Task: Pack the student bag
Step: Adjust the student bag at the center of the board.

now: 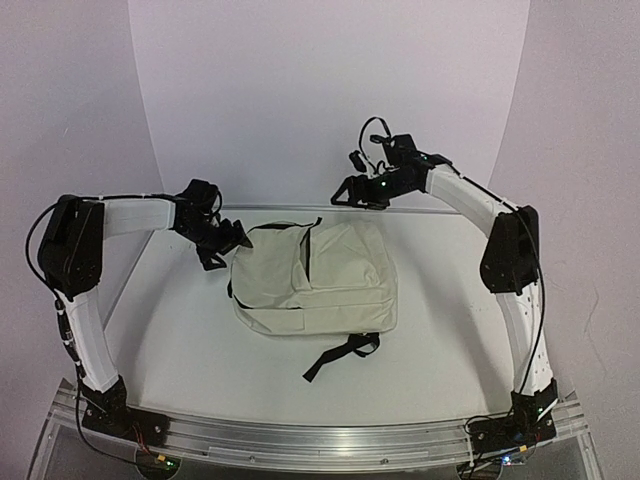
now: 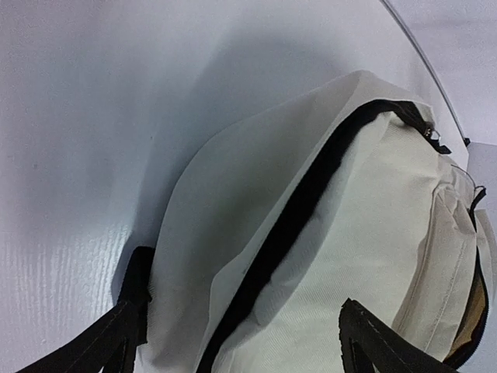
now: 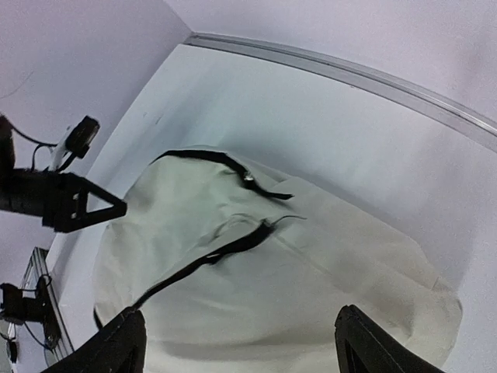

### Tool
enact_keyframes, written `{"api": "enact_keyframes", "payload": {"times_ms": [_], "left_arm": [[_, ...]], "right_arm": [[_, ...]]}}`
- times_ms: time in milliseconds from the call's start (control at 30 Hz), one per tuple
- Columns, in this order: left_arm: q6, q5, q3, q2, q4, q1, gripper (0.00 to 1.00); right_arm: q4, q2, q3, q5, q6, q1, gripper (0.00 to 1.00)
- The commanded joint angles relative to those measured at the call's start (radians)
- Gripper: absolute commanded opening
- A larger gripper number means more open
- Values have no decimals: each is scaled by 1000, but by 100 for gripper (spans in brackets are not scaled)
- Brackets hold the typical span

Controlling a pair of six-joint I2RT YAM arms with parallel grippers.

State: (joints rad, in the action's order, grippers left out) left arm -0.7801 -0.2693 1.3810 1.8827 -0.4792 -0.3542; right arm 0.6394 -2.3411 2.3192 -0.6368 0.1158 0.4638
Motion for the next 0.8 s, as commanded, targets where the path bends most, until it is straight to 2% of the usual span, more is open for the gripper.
{"api": "enact_keyframes", "payload": {"times_ms": [0, 133, 533, 667, 767], "left_arm": [[31, -85, 55, 37, 52, 0, 88], [39, -78, 68, 46, 46, 0, 88], [47, -69, 93, 59, 29, 0, 88], [69, -62, 139, 88, -12, 0, 88], [77, -52, 158, 102, -33, 0, 87]], "right_arm": [[-37, -115, 106, -12, 51, 1, 84], [-104, -165, 136, -54, 78, 5, 81], [-168, -234, 180, -135, 82, 26, 60], [-165, -246, 177, -103, 50, 28, 59], [-165, -224, 130, -64, 10, 22, 66]]}}
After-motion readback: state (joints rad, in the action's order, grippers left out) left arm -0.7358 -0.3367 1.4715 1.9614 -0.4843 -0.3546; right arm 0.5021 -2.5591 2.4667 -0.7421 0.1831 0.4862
